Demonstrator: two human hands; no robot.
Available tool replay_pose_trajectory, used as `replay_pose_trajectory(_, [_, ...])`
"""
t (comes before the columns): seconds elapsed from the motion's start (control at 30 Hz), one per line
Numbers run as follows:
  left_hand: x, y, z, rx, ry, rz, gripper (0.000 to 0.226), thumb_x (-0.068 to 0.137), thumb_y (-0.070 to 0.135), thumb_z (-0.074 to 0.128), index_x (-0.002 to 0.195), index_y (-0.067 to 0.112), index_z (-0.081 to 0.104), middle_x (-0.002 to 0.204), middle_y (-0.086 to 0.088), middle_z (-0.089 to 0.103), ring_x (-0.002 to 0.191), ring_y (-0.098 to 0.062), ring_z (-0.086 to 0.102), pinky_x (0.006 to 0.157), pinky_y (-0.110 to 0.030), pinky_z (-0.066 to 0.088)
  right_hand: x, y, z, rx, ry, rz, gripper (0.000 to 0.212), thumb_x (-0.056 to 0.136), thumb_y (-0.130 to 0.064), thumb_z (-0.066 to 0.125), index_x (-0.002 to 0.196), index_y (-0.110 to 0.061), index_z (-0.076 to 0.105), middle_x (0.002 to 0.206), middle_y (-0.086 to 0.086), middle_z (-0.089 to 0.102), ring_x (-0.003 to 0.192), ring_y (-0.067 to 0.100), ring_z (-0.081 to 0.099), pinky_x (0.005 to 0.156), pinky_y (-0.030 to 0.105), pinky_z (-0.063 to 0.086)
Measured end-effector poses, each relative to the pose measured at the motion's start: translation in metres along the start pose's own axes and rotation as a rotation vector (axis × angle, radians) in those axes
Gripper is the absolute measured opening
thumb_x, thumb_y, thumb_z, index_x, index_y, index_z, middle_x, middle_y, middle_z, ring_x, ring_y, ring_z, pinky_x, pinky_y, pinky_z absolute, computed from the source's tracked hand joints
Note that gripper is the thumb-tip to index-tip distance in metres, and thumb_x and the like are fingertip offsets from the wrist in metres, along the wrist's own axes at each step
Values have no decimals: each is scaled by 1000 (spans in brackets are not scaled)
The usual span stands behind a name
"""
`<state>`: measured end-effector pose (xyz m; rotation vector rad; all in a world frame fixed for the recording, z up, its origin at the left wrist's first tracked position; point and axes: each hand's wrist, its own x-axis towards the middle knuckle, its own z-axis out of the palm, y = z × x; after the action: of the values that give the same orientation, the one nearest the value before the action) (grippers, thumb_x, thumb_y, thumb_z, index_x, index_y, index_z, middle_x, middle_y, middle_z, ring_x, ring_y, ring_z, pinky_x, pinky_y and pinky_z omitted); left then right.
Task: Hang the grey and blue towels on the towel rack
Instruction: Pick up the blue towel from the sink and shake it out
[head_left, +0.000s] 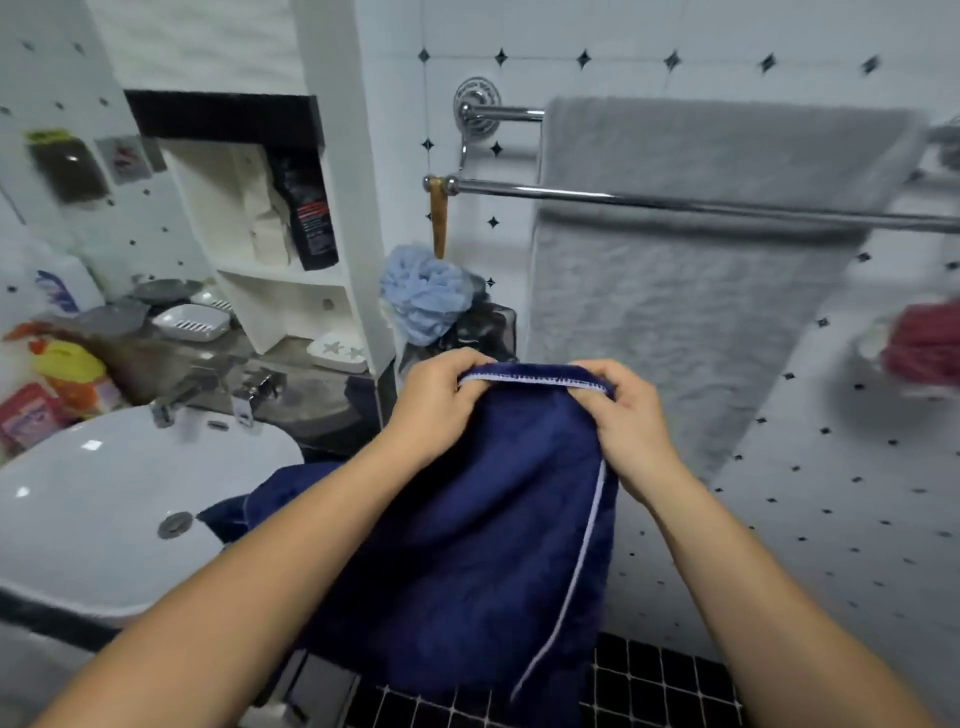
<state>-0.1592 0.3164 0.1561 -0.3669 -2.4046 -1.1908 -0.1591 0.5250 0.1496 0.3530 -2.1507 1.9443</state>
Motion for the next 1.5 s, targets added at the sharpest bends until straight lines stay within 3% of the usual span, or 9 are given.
replay_pose_trajectory(0.37, [24,95,74,-436,-221,-21,14,85,12,62,90,22,71,79,12,71,76,-3,60,73,-25,49,1,-42,-71,-118,36,-163,29,85,-1,61,86,-30,65,80,-15,70,77,-1,63,74,17,50])
replay_pose_trajectory(0.57, [47,112,85,-448,-238,-38,22,91,5,53,84,21,67,78,5,68,74,-7,59,70,-24,48,-26,42,-133,-636,40,239,25,83,-2,53,97,-14,69,88,7,72,83,23,64,70,28,48])
replay_pose_trajectory(0.7, [61,109,79,-514,-179,-77,29,88,1,50,79,22,67,64,16,68,60,4,59,57,-13,45,-44,76,-184,-616,248,494,11,89,-10,60,79,-12,64,69,5,59,71,25,57,56,28,38])
replay_pose_trajectory(0.9, [71,90,91,-337,-204,-157,18,93,3,52,103,9,65,101,-11,68,91,-19,61,78,-28,49,-12,7,-207,-576,392,235,26,84,4,51,86,-10,73,85,11,72,80,19,60,71,33,48])
replay_pose_trajectory(1.1, [56,126,134,-298,-658,120,96,68,12,85,146,18,28,124,7,52,108,-7,55,86,-7,42,19,-78,-157,-887,126,-26,30,79,-7,52,93,-23,74,95,6,76,96,27,67,83,40,53])
replay_pose_trajectory(1.17, [60,143,146,-432,-473,108,74,66,3,82,129,14,44,116,2,61,107,-14,61,92,-24,48,22,-91,-138,-1028,81,-105,35,75,-10,56,99,-27,74,100,4,76,100,27,67,82,40,52])
replay_pose_trajectory(1.3, [79,152,148,-424,-292,13,18,65,9,73,69,21,61,64,3,61,65,-15,55,61,-33,44,18,-92,-133,-815,156,-77,20,77,-19,70,96,-23,72,93,-2,76,92,17,68,81,34,52])
replay_pose_trajectory(1.4, [85,149,145,-382,-261,-24,11,61,12,66,57,20,60,57,1,60,58,-16,53,58,-38,49,10,-74,-141,-580,289,19,28,72,-22,74,99,-24,66,84,-12,68,79,-1,62,69,16,46])
replay_pose_trajectory(1.5, [95,145,137,-354,-164,-83,12,69,7,58,62,15,63,62,-3,66,61,-22,57,63,-45,55,-4,-37,-144,-595,279,242,23,70,-17,70,91,-24,65,82,-7,68,75,12,65,66,23,51])
